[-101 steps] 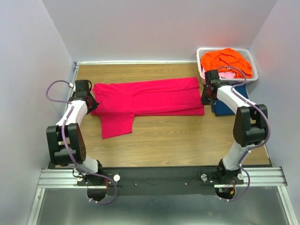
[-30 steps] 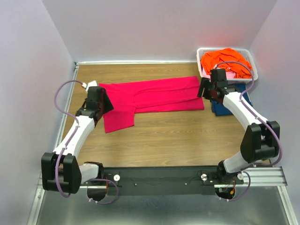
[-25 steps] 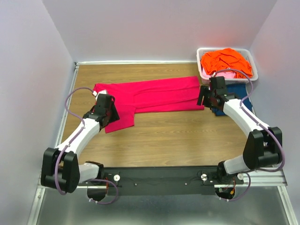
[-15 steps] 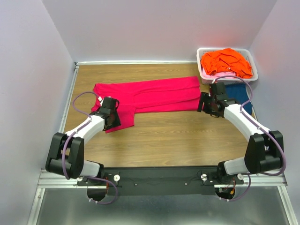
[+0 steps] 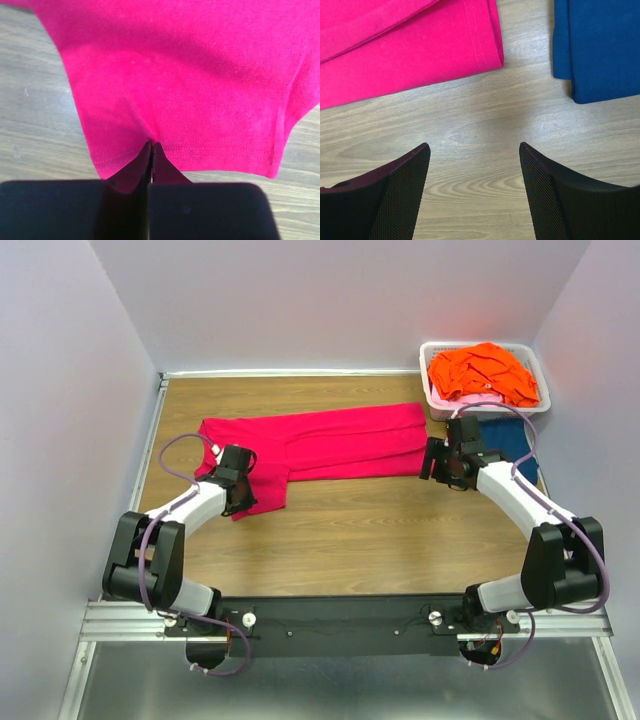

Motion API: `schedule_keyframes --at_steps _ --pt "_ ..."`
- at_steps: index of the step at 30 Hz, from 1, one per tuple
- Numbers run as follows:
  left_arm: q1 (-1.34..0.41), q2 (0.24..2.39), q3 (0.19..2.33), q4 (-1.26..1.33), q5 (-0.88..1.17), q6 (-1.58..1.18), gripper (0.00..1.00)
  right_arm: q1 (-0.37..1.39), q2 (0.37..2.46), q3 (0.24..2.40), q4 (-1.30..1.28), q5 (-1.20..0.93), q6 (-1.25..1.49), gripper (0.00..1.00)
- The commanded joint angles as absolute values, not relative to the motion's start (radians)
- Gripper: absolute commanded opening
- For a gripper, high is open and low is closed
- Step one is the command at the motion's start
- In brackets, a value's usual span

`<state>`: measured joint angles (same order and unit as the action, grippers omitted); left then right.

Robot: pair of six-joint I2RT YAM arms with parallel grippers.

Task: Fold and stack the t-shirts
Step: Fold the tshirt

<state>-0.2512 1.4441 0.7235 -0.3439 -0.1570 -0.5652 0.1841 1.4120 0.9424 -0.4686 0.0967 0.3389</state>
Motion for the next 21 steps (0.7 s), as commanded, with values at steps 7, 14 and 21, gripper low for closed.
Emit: schedule_keyframes --at_steps 7,14,21 --pt "-0.255 1.425 0.957 -0.42 -0.296 -0.512 0.0 0.189 1.436 0.956 -0.474 0.072 0.325 0.79" --pt "-0.239 1.65 1.204 -0.402 -0.388 -0.457 0.0 0.187 1.436 0.945 -0.474 0.055 0.321 0.79" --pt "-0.224 1.856 1.436 -0.382 -0.405 -0.425 0.0 0.19 1.457 0.951 -0.469 -0.024 0.296 0.79"
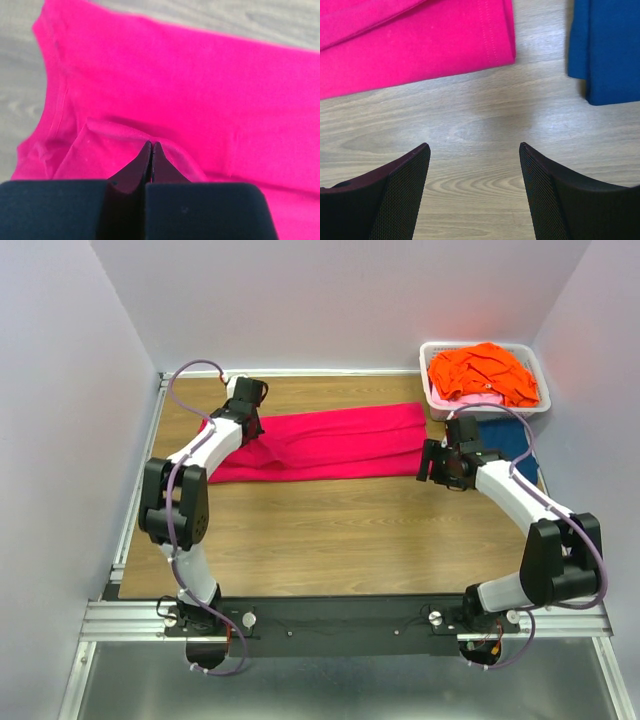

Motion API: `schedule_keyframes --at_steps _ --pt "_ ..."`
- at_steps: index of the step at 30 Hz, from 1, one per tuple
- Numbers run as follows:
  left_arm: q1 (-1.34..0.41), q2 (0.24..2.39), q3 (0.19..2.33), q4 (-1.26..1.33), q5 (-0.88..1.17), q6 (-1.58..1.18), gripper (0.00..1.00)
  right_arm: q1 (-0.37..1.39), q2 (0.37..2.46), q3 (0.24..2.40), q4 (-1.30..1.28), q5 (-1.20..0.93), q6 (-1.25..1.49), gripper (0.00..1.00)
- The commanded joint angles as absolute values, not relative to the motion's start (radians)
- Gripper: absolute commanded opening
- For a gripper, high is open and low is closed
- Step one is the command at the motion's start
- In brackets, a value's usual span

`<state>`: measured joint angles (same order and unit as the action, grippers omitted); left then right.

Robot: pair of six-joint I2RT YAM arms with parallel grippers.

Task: Fold and stack the t-shirts
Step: Fold the tshirt

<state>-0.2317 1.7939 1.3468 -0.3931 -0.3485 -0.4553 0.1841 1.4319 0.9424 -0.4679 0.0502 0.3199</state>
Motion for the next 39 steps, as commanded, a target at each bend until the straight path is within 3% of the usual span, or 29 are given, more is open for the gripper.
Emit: schedule_keyframes --at_steps 1,12,15,18,19,21,29,33,39 --pt "-0.221 1.871 1.477 -0.382 -0.408 -0.42 0.0 0.19 1.46 0.953 -0.466 -0.031 0.296 0.79" --pt "-0.209 1.993 1.609 -0.341 -0.396 -0.431 0.0 0.201 1.565 1.026 -0.417 -0.116 0.302 0.78" --pt "-0.206 2.017 1.614 -0.342 -0.399 -0.43 0.06 0.199 1.606 1.052 -0.397 -0.129 0.314 0.78" --pt "-0.195 2.019 1.6 -0.331 -0.4 -0.433 0.33 0.201 1.638 1.08 -0.384 -0.138 0.322 0.78" --pt "-0.192 2.016 1.597 -0.328 -0.399 -0.434 0.48 0.201 1.643 1.084 -0.379 -0.138 0.325 0.78" --pt "-0.186 1.999 1.588 -0.324 -0.391 -0.437 0.59 0.201 1.655 1.1 -0.374 -0.132 0.325 0.78" --pt "-0.163 1.769 1.415 -0.29 -0.38 -0.469 0.58 0.198 1.675 1.118 -0.333 -0.041 0.356 0.77" --pt "-0.127 1.645 1.197 -0.195 -0.353 -0.517 0.43 0.195 1.701 1.131 -0.293 -0.08 0.379 0.65" --pt "0.038 1.65 0.996 -0.115 -0.163 -0.546 0.38 0.147 1.764 1.115 -0.194 -0.11 0.432 0.51"
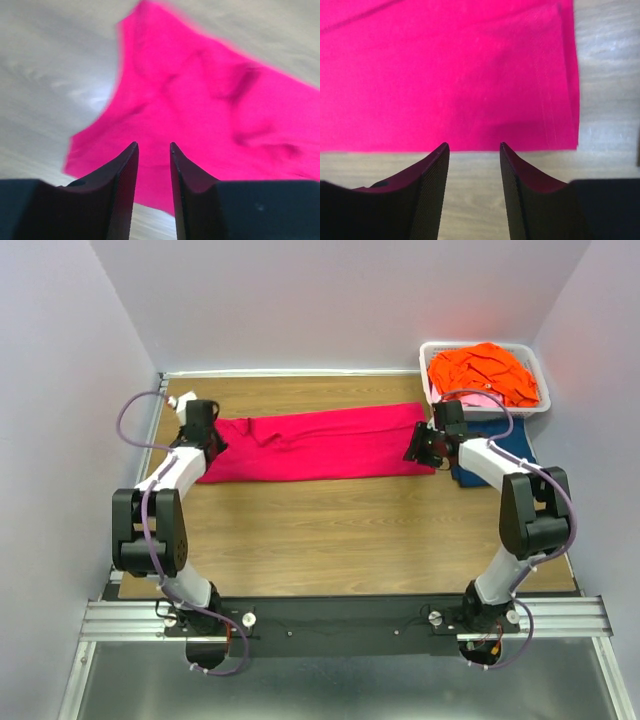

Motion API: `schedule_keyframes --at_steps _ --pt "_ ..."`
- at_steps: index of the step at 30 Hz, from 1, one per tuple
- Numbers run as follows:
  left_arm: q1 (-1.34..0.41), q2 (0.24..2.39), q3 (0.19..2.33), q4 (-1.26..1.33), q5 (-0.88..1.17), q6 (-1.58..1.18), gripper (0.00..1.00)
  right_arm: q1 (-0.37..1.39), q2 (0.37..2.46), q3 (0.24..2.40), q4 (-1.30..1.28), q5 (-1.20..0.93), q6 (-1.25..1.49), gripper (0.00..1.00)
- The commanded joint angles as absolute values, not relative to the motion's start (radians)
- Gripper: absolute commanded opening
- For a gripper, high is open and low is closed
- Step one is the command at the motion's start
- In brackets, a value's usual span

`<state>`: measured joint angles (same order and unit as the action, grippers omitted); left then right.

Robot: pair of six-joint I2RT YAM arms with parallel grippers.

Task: Fold and stack the t-shirts
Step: Fold the tshirt

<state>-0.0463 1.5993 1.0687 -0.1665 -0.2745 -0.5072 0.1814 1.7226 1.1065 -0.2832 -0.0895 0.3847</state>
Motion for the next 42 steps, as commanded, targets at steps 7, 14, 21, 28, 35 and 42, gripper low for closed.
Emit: schedule_keyframes --at_steps 7,14,21,28,35,42 --pt "0.104 1.735 0.98 -0.14 -0.097 -0.526 0.37 0.068 1.877 1.049 -0.127 -0.161 0.504 0.5" --pt "0.137 1.692 0.878 -0.193 -0.129 -0.514 0.36 -0.064 1.81 0.867 -0.133 -0.232 0.581 0.52" --pt "0.193 1.485 0.733 -0.235 -0.143 -0.515 0.36 -0.124 1.635 0.756 -0.235 -0.158 0.545 0.52" --pt "0.178 1.223 0.712 -0.242 -0.055 -0.514 0.49 -0.1 1.479 0.807 -0.272 -0.25 0.489 0.55" --pt "0.134 1.164 0.752 -0.161 0.176 -0.577 0.51 0.122 1.468 0.939 -0.204 -0.4 0.555 0.56" --pt "0.002 1.398 0.825 -0.038 0.181 -0.679 0.48 0.345 1.592 1.038 -0.029 -0.413 0.666 0.56"
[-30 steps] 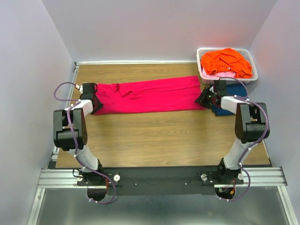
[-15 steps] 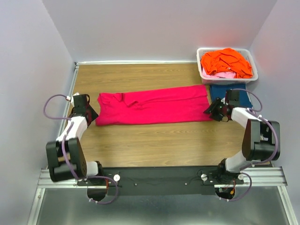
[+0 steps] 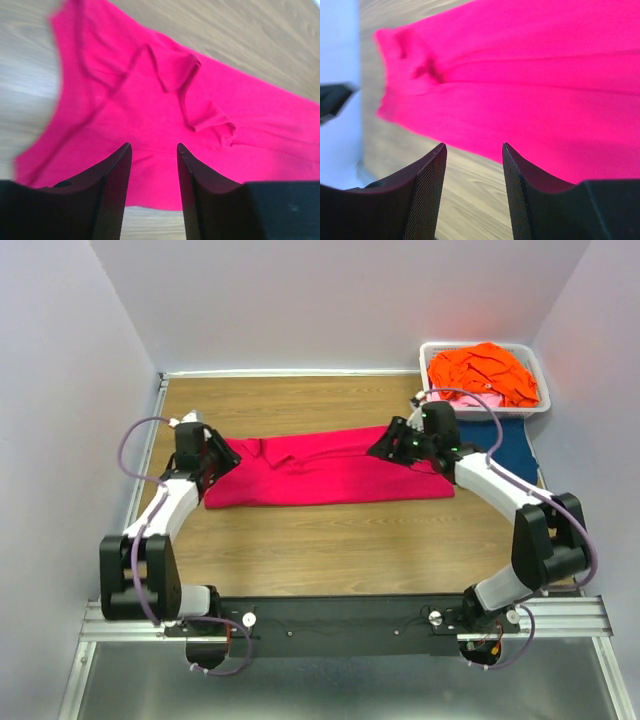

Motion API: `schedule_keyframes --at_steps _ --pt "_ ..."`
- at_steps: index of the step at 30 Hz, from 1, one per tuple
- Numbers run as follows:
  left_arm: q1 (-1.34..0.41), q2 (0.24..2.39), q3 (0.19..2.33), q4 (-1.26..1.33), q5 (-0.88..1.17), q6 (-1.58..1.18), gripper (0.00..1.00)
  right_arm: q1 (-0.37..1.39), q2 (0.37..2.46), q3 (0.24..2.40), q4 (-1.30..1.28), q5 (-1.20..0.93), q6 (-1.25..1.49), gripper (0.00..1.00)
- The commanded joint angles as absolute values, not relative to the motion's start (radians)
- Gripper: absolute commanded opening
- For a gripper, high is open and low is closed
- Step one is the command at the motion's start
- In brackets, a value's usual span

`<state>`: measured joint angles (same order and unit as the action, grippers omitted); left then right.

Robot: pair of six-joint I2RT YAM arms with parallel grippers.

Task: Fold and stack the t-shirts
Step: Fold the tshirt

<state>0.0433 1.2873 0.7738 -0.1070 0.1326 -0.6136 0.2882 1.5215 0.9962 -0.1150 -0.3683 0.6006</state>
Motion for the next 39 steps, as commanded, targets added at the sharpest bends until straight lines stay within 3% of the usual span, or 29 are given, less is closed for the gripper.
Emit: schedule_keyframes --at_steps 1,6,15,25,39 --pt "0.003 1.426 0.836 -0.017 0.186 -0.687 0.47 0.379 1.604 1.045 -0.025 -0.414 0.67 0.56" --pt "-0.028 1.597 0.911 0.035 0.193 -0.741 0.39 0.44 1.634 1.039 -0.009 -0.402 0.686 0.56" --pt "-0.037 1.749 0.98 0.087 0.183 -0.81 0.4 0.451 1.641 0.979 -0.009 -0.41 0.672 0.56" --pt "-0.038 1.824 0.994 0.101 0.147 -0.827 0.44 0.451 1.664 0.969 -0.009 -0.422 0.663 0.56" --pt "-0.049 1.842 1.022 0.117 0.146 -0.83 0.39 0.452 1.678 0.942 -0.009 -0.44 0.65 0.56"
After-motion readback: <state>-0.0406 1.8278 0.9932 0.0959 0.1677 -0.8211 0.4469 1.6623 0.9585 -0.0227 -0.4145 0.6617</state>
